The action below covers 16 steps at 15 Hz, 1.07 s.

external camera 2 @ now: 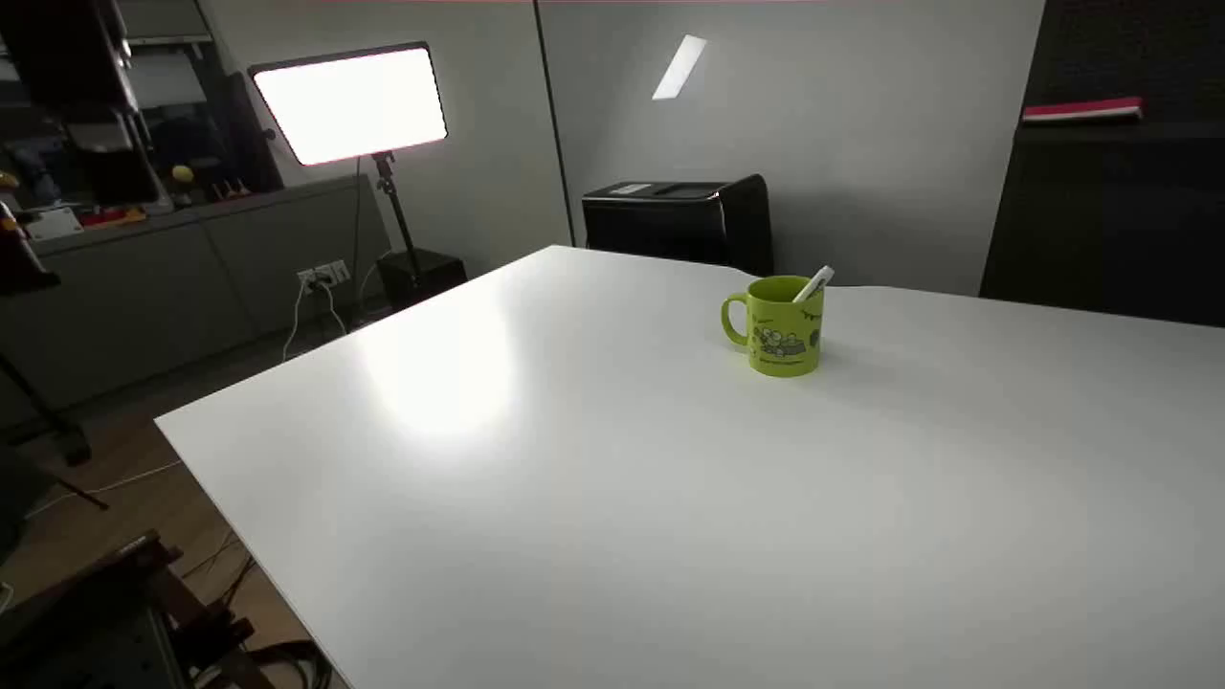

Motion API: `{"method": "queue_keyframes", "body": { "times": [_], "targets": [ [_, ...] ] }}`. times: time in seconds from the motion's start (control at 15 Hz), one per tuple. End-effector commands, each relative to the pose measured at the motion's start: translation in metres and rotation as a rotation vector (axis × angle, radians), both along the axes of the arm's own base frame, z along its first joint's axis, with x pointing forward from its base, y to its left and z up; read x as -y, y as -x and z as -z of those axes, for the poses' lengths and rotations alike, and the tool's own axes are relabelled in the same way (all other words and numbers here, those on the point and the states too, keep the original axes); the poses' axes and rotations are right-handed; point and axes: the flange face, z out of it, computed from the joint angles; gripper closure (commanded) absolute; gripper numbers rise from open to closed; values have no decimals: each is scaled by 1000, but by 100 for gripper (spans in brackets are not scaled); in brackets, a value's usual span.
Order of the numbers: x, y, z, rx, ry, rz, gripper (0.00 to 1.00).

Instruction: Put the marker on the table

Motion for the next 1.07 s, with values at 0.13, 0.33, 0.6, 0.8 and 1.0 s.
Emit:
{"method": "queue_keyframes", "body": {
  "times": [0.13,0.33,0.6,0.8,1.0],
  "targets": [
    [0,0,0,-4,1,-1,0],
    [0,0,0,-5,1,-1,0],
    [0,0,0,-5,1,-1,0],
    [0,0,0,-5,1,-1,0],
    [14,-30,1,-9,19,35,0]
  ]
}}
